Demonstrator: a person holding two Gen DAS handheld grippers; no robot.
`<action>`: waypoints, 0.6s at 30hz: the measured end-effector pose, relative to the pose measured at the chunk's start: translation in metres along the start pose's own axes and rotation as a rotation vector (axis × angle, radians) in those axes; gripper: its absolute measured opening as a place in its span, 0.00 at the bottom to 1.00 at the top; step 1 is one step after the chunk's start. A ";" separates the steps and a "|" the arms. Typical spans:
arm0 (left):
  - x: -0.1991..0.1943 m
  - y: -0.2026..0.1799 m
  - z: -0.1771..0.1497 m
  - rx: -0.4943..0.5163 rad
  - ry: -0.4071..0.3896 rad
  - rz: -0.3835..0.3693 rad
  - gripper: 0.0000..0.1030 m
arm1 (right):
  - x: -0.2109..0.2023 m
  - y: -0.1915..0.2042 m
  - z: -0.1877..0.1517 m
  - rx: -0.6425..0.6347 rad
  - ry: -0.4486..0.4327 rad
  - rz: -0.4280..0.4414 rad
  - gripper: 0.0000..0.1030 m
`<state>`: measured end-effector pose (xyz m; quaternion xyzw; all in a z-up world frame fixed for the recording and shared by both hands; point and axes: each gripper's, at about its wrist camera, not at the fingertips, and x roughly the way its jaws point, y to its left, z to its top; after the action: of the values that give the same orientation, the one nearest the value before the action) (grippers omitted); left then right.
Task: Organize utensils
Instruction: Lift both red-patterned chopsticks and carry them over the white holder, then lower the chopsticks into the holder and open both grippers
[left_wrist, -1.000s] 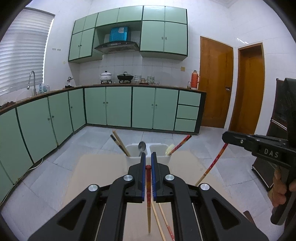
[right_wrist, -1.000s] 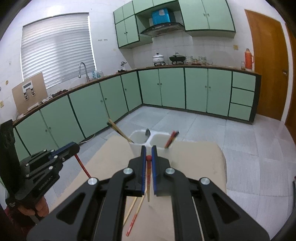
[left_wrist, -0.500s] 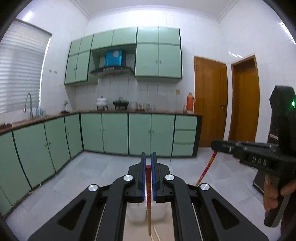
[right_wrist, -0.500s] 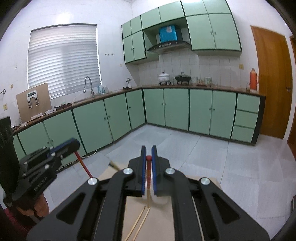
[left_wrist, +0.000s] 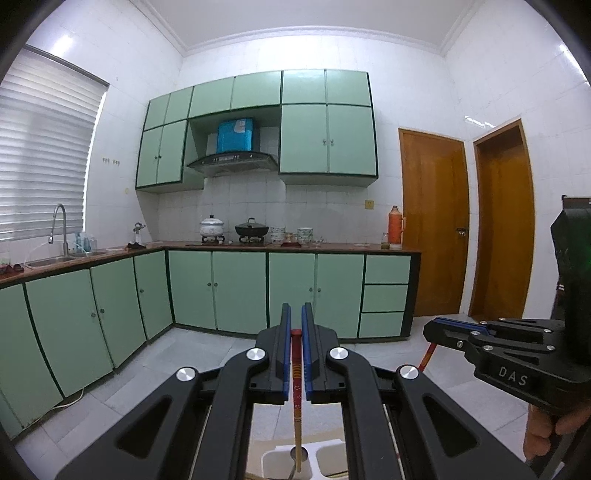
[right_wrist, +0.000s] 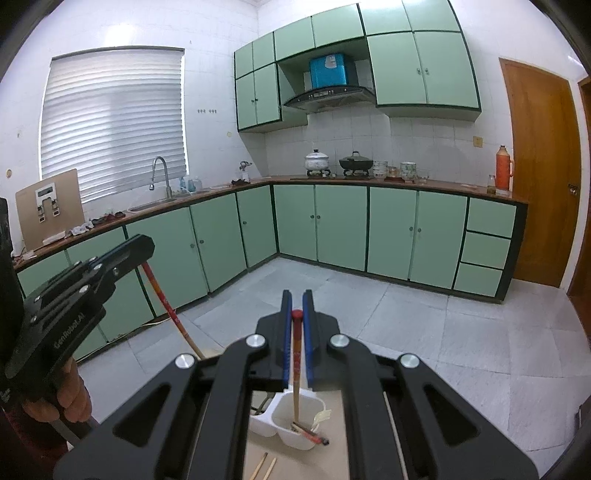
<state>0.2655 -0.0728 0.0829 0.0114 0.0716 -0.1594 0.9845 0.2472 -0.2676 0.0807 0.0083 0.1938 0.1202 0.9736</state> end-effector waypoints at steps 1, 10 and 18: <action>0.004 0.001 -0.003 0.000 0.006 0.003 0.05 | 0.006 -0.002 -0.001 0.005 0.005 0.001 0.05; 0.045 0.011 -0.040 -0.010 0.078 0.024 0.05 | 0.053 -0.002 -0.023 0.005 0.054 -0.012 0.05; 0.075 0.021 -0.075 -0.020 0.199 0.029 0.06 | 0.085 0.003 -0.054 -0.007 0.150 -0.018 0.06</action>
<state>0.3319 -0.0732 -0.0026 0.0186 0.1703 -0.1424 0.9749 0.3026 -0.2464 -0.0007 -0.0056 0.2658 0.1126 0.9574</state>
